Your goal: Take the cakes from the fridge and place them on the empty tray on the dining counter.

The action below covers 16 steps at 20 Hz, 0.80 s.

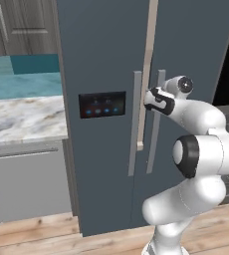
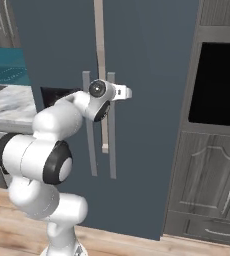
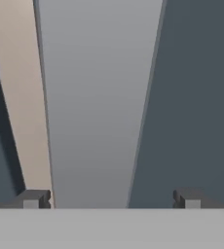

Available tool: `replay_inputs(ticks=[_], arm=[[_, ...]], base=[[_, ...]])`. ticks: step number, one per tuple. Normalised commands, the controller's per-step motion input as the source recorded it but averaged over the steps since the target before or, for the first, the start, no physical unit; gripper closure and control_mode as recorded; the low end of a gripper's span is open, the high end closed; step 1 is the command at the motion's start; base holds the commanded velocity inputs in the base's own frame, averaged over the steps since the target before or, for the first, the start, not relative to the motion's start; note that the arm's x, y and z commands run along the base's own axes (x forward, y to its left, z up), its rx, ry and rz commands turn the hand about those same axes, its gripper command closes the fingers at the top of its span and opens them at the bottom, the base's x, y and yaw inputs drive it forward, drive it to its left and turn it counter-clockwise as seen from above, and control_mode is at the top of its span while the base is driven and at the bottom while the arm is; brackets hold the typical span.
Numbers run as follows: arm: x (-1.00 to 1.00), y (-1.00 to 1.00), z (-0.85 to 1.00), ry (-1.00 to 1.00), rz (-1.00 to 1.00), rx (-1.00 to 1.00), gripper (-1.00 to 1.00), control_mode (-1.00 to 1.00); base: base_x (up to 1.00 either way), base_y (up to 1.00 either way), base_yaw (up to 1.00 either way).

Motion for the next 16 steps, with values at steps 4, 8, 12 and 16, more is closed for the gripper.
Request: replay_inputs(ticks=[4, 8, 12, 16], arm=[[0.47, 0.0, -0.23, -0.01, 0.0, 0.0, 1.0, -1.0], [-0.13, 0.0, 0.0, 0.0, 0.0, 0.0, 1.0, -1.0], [-0.92, -0.11, 0.0, 0.0, 0.03, 0.0, 1.0, -1.0], [-1.0, -0.28, 0.0, 0.0, 0.02, 0.0, 1.0, -1.0]], base=[[0.0, 0.0, 0.0], [0.0, 0.0, 0.0], [0.0, 0.0, 0.0], [0.0, 0.0, 0.0]])
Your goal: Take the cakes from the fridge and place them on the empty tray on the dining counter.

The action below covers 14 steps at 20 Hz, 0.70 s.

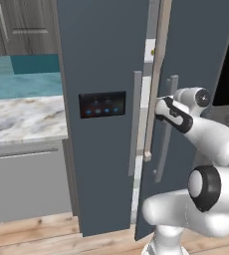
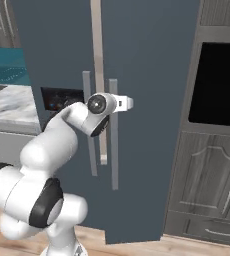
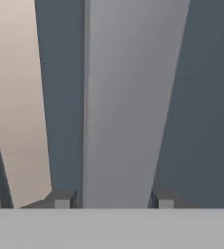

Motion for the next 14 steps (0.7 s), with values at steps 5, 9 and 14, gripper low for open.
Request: replay_inputs(ticks=[5, 9, 14], arm=[[-0.75, -0.39, 0.01, 0.0, 0.01, 0.0, 1.0, -1.0], [-0.56, -0.39, 0.0, 0.03, 0.05, 0.0, 1.0, -1.0], [-0.57, -0.45, 0.0, 0.04, 0.09, 0.0, 1.0, -1.0]], base=[[0.0, 0.0, 0.0], [0.0, 0.0, 0.0], [0.0, 0.0, 0.0]])
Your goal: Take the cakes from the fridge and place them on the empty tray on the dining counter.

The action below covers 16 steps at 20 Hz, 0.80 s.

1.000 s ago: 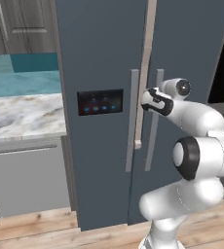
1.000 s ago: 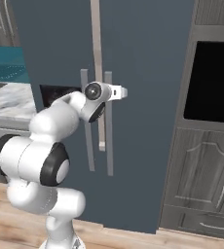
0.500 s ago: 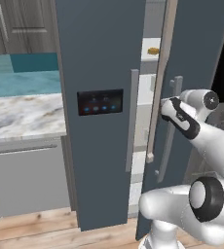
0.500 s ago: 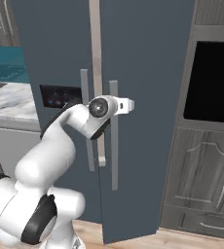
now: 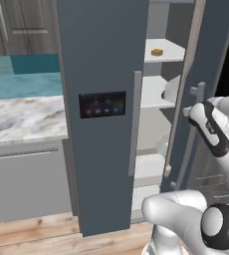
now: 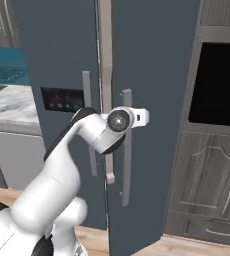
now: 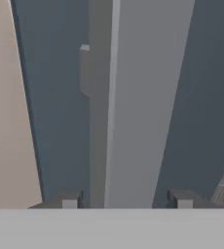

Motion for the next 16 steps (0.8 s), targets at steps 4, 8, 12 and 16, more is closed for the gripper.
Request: replay_inputs(ticks=[4, 8, 12, 16], arm=[[-0.68, -0.57, 0.0, 0.04, 0.12, 0.0, 1.0, -1.0], [-0.66, -0.57, 0.0, 0.02, 0.13, 0.0, 1.0, -1.0], [-0.5, -0.43, 0.0, 0.0, 0.14, 0.0, 1.0, -1.0], [-0.12, -0.12, -0.01, 0.0, 0.15, 0.0, 1.0, -1.0]], base=[[0.0, 0.0, 0.0], [0.0, 0.0, 0.0], [0.0, 0.0, 0.0], [0.0, 0.0, 0.0]])
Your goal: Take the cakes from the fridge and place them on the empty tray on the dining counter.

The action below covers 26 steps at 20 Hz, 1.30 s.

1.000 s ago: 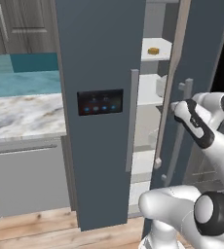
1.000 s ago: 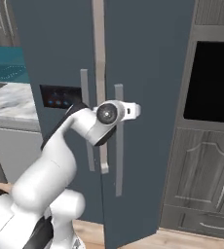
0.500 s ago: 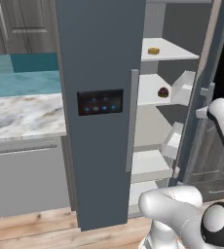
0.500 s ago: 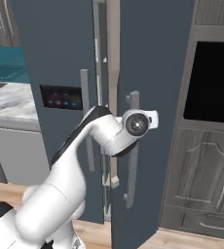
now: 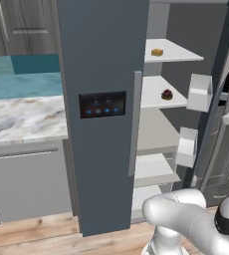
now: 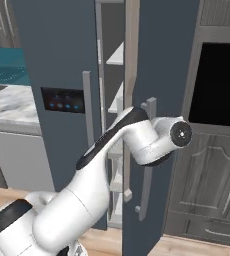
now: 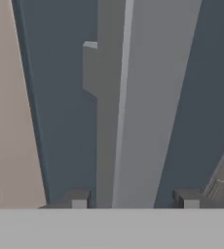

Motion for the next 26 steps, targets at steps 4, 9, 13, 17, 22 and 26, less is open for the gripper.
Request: replay_inputs(ticks=[4, 9, 13, 17, 22, 26], arm=[[-0.21, 0.0, -0.16, -0.03, 0.08, 0.0, -1.0, -1.0], [-0.9, 0.0, -0.04, -0.36, -0.12, 0.0, -1.0, -1.0], [-1.0, 0.25, 0.0, -0.55, -0.13, -0.11, -1.0, -1.0], [-0.46, 1.0, 0.0, -0.25, 0.0, -0.21, -1.0, -1.0], [-0.32, 1.0, 0.01, -0.3, 0.0, -0.29, -1.0, -1.0], [-0.26, 1.0, 0.04, -0.28, 0.0, -0.28, -1.0, -1.0]], base=[[0.0, 0.0, 0.0], [0.0, 0.0, 0.0], [0.0, 0.0, 0.0], [0.0, 0.0, 0.0], [0.0, 0.0, 0.0], [0.0, 0.0, 0.0]])
